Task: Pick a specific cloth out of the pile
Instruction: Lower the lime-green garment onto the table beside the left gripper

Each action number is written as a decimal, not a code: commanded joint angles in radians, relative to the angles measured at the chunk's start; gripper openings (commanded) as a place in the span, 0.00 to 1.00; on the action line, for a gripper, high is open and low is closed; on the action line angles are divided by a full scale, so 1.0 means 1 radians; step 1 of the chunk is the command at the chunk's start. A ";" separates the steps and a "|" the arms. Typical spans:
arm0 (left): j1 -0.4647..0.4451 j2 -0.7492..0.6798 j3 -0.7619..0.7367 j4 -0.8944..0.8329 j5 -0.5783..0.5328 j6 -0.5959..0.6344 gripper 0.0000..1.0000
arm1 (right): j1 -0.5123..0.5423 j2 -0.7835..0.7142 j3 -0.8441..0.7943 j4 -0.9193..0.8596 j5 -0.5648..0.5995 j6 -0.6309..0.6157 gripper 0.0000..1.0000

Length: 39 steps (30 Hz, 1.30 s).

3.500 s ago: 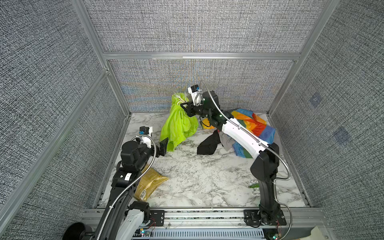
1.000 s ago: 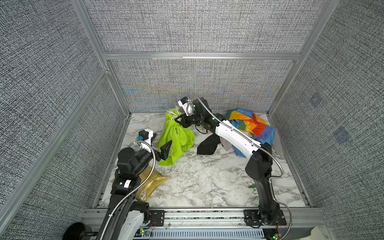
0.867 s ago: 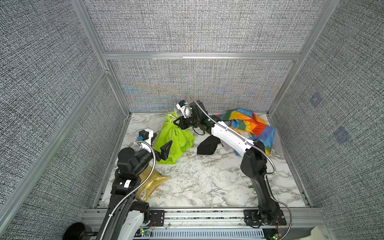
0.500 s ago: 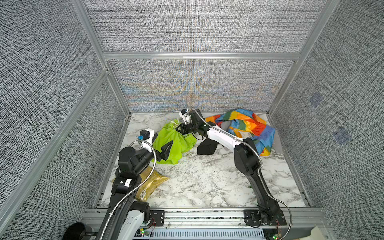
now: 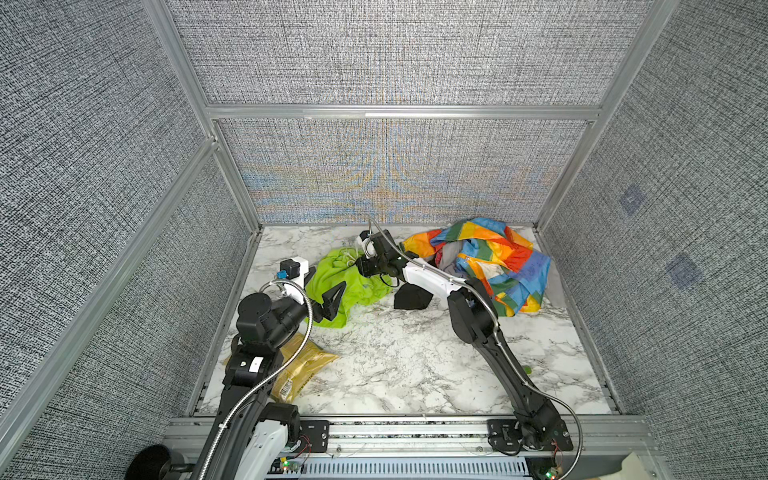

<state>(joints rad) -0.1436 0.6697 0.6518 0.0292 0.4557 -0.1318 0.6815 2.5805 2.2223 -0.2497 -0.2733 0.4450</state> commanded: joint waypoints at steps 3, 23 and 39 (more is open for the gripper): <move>0.001 0.008 0.008 0.037 0.014 -0.006 0.98 | -0.002 -0.165 -0.098 -0.013 0.038 -0.056 0.60; 0.001 -0.002 0.006 0.035 0.008 -0.003 0.98 | 0.143 -0.682 -0.773 0.199 0.029 0.035 0.66; 0.001 0.034 0.034 -0.026 -0.017 0.008 0.99 | 0.208 -0.535 -0.750 0.238 0.026 0.118 0.37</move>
<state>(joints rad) -0.1436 0.6998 0.6750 0.0032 0.4435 -0.1310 0.8837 2.0445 1.4639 -0.0441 -0.2630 0.5461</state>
